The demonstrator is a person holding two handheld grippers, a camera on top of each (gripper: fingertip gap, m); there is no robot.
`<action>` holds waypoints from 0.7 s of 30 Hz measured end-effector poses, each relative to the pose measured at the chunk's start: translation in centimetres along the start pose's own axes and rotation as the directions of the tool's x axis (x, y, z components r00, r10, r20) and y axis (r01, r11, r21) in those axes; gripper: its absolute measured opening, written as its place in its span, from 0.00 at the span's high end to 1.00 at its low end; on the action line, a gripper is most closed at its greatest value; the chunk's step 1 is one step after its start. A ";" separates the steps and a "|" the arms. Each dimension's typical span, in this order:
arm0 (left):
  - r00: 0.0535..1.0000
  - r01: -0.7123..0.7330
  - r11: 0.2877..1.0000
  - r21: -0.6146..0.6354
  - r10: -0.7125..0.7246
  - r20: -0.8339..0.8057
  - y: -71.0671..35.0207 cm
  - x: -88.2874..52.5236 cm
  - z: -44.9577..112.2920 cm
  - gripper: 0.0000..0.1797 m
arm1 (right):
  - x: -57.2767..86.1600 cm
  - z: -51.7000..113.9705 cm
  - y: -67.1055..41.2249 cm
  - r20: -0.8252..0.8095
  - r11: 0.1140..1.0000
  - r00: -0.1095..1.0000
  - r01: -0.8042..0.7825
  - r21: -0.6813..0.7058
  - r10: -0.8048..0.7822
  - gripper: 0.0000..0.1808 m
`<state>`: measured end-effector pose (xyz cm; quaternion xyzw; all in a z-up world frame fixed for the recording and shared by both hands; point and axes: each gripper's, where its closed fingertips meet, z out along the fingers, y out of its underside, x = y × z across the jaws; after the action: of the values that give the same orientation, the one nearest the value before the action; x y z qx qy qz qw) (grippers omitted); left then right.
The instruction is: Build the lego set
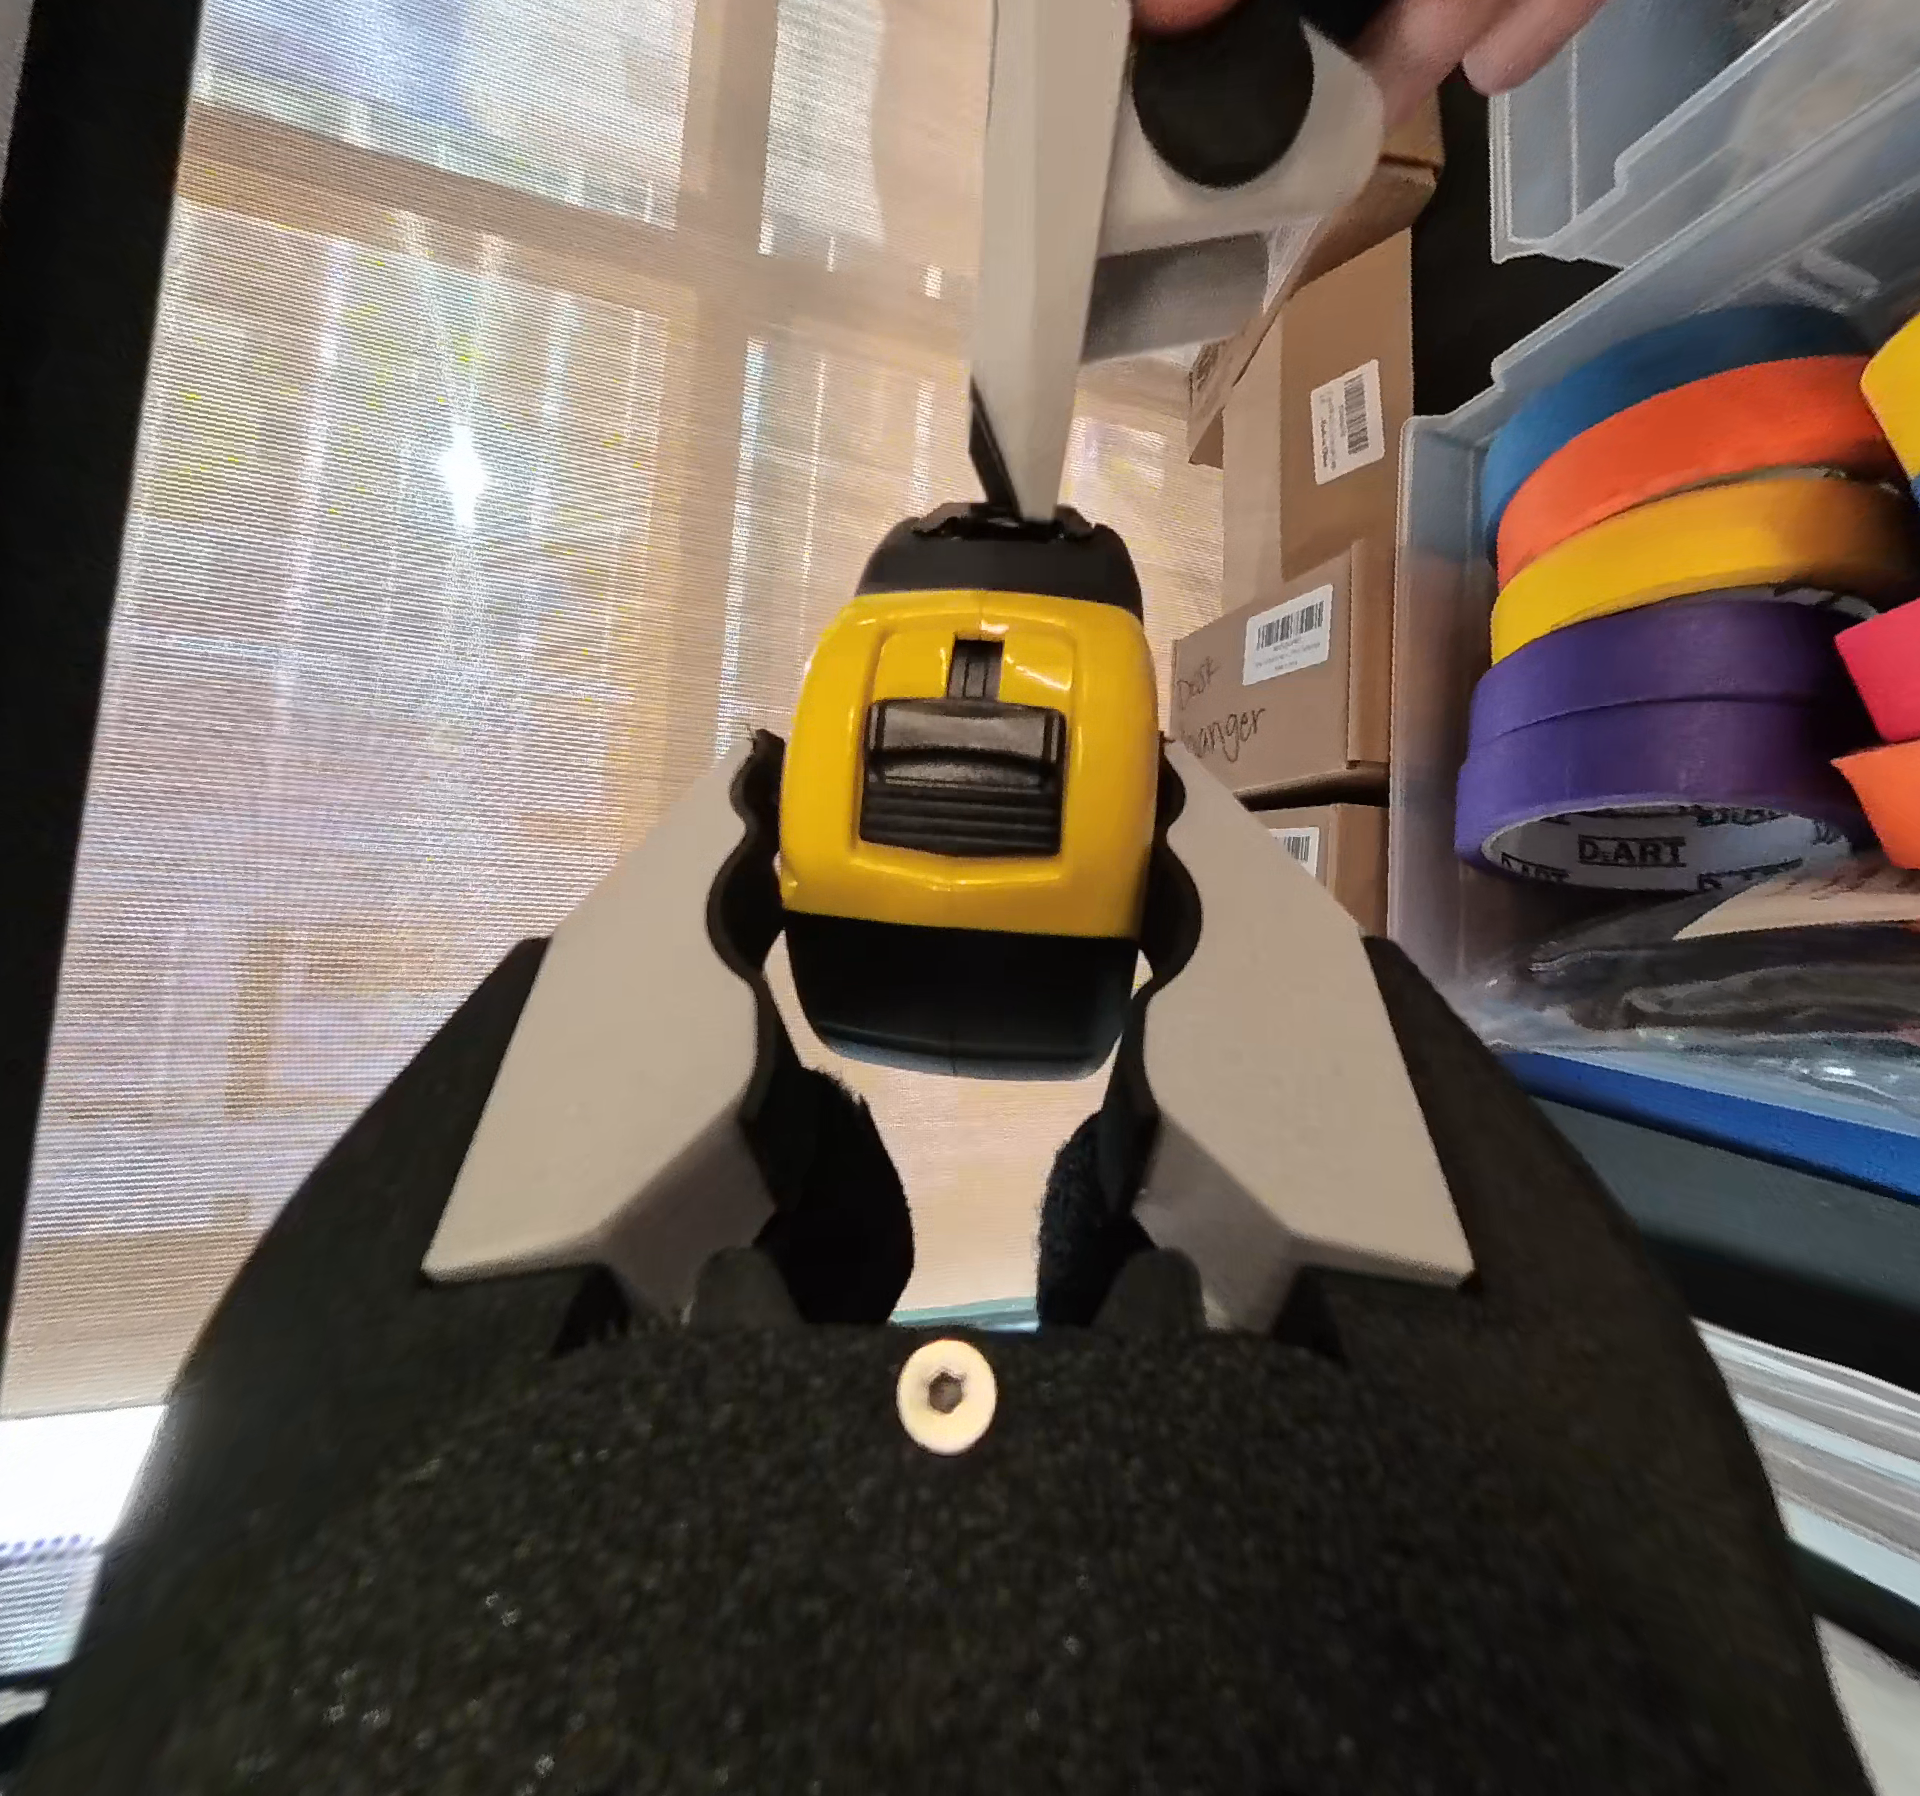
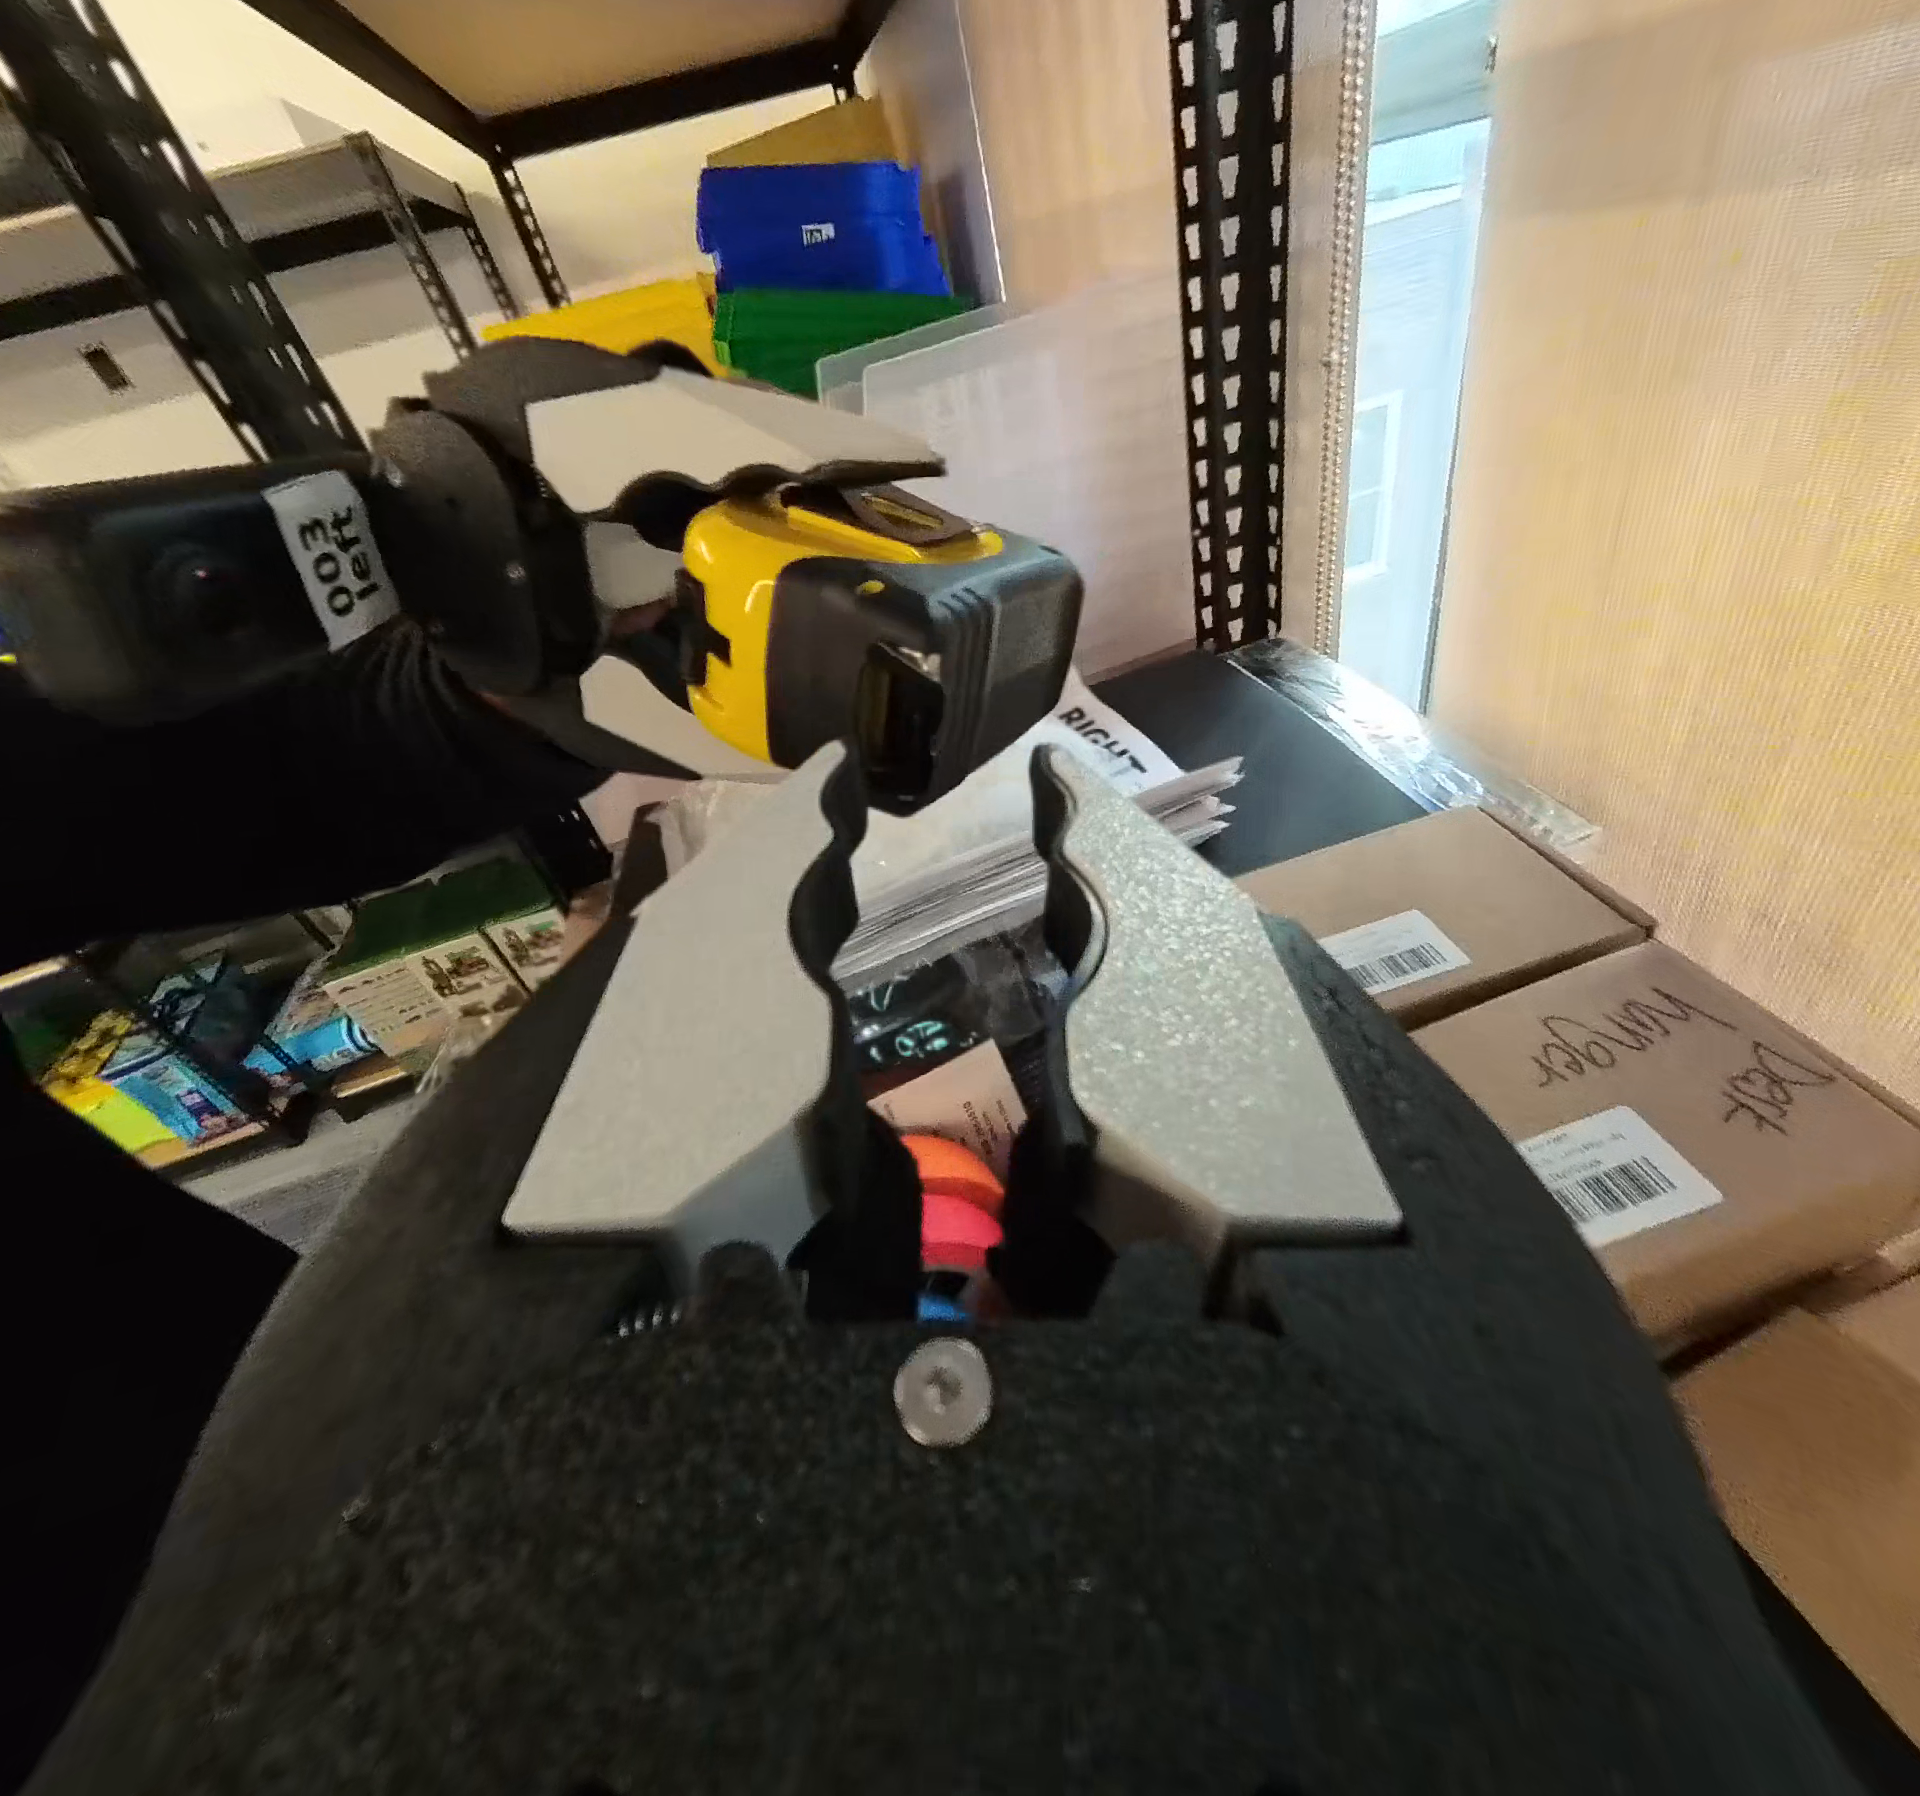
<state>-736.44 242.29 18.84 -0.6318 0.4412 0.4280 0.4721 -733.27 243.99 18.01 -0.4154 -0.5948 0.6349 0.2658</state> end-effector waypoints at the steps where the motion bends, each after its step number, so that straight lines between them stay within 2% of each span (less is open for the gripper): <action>1: 1.000 -0.009 1.000 -0.004 0.009 0.001 0.0 0.1 -0.1 0.64 | -0.2 0.2 -0.1 0.015 1.000 1.000 -0.001 0.008 0.001 0.85; 3: 1.000 -0.023 0.999 -0.023 0.023 0.000 0.2 0.3 -0.1 0.64 | -0.6 0.7 0.0 0.055 1.000 0.998 -0.012 0.005 0.012 0.96; 13: 0.994 0.042 0.996 -0.081 -0.050 -0.096 2.5 2.6 2.4 0.63 | 1.2 0.3 2.1 -0.031 0.992 0.995 -0.102 -0.071 0.100 0.97; 21: 0.941 0.117 0.969 -0.218 -0.179 -0.289 7.0 5.7 6.7 0.63 | 4.2 -2.2 3.2 -0.107 0.960 0.963 -0.257 -0.110 0.246 0.96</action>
<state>-742.63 246.82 10.54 -0.7657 0.4155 0.3297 0.3638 -733.06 248.22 14.11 -0.5321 -0.5620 0.6059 0.1840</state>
